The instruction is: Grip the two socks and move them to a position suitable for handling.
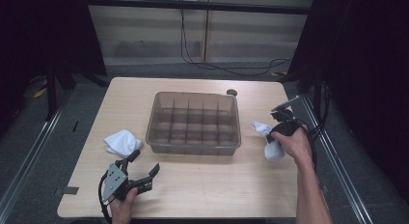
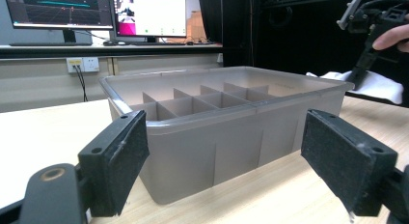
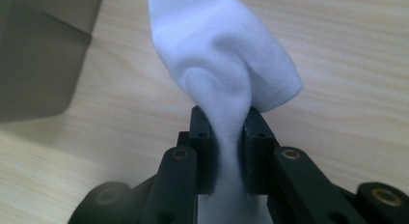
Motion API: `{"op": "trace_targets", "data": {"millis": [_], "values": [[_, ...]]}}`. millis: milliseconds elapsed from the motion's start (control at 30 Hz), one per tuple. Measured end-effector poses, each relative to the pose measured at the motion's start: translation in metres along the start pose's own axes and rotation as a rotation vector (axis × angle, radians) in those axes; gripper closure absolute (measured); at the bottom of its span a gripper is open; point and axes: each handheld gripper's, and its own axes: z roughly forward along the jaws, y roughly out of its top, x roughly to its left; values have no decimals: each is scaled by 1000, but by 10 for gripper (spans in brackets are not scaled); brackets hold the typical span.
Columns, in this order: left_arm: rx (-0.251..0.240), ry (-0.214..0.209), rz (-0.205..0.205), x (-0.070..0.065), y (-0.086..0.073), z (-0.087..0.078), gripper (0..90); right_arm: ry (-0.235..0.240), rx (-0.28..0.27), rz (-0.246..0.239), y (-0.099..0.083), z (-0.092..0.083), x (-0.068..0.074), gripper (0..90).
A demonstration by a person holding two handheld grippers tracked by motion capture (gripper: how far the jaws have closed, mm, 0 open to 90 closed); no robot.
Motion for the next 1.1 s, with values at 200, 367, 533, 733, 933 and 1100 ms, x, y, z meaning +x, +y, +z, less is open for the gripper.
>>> {"op": "trace_targets", "data": {"millis": [200,367,533,733,933,1100], "values": [[2,3,2,0,0,0,172,-12,-1,-7,-14,-4,4,780],[3,5,1,0,0,0,173,-15,-7,-15,-22,-13,9,780],[2,5,2,0,0,0,173,1,-19,-44,-30,-21,20,780],[2,4,2,0,0,0,173,4,-11,-62,-40,-27,31,780],[3,4,2,0,0,0,173,20,-16,-82,-53,-31,41,779],[2,6,2,0,0,0,173,20,-15,-107,-66,-32,51,778]]}}
